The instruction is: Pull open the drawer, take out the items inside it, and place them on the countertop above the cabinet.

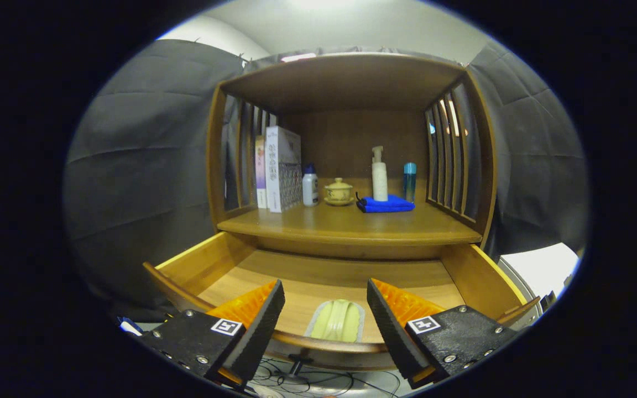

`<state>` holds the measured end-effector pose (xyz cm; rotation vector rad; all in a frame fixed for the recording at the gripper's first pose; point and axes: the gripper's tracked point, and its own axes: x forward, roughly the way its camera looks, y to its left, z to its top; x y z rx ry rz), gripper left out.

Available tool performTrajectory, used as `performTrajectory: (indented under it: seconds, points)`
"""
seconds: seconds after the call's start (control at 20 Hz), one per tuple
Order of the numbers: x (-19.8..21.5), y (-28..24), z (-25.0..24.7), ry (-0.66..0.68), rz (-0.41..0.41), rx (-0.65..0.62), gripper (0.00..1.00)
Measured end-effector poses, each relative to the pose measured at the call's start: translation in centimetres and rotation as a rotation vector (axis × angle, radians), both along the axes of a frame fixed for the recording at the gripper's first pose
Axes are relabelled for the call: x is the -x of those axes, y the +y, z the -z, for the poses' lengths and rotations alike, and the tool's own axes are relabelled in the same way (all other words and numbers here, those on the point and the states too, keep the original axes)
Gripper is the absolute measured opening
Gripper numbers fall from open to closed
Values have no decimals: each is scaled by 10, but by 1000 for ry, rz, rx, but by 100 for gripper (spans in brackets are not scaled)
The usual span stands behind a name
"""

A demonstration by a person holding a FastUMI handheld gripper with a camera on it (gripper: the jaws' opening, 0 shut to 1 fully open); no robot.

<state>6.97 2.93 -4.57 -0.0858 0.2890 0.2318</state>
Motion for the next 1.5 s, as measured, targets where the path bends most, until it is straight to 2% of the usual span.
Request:
performTrajectory:
  seconds: [0.3, 0.65, 0.95, 1.25, 1.5]
  points:
    - [-37, -1, 27, 165, 33, 11, 93]
    - [-55, -8, 57, 342, 84, 6, 93]
    - [-51, -3, 75, 454, 53, 34, 90]
    - [-48, -5, 87, 530, 43, 61, 81]
    - [-49, -10, 90, 547, 60, 62, 68]
